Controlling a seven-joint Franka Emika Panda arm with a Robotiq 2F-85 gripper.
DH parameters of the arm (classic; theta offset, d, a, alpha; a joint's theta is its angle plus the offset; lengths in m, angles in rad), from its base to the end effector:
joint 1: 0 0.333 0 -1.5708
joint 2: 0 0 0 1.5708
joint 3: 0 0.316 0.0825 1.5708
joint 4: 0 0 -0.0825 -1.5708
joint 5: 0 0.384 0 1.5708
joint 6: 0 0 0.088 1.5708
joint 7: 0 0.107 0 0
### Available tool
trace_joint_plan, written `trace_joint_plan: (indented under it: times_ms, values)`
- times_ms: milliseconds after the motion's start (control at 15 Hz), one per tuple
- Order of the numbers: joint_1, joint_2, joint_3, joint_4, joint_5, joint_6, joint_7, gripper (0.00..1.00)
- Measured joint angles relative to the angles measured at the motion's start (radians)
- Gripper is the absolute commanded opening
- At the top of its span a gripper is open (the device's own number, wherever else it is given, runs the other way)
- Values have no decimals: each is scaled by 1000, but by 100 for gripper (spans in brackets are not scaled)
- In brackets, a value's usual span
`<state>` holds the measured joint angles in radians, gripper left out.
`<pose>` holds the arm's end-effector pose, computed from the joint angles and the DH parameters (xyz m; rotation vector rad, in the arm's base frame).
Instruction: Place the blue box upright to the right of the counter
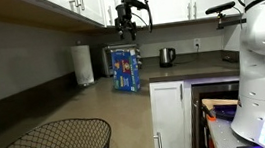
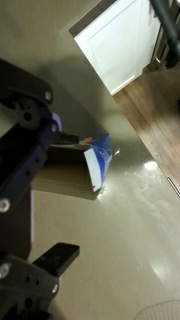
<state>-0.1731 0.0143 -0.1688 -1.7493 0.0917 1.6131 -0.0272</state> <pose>0.5222 -0.1753 0.5367 -2.9804 0.4896 0.1988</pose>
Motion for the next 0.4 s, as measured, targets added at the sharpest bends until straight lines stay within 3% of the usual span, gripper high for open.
trace_joint_plan:
  times_ms: [400]
  values:
    - [30,-197,41,-199,-43,5,72,100]
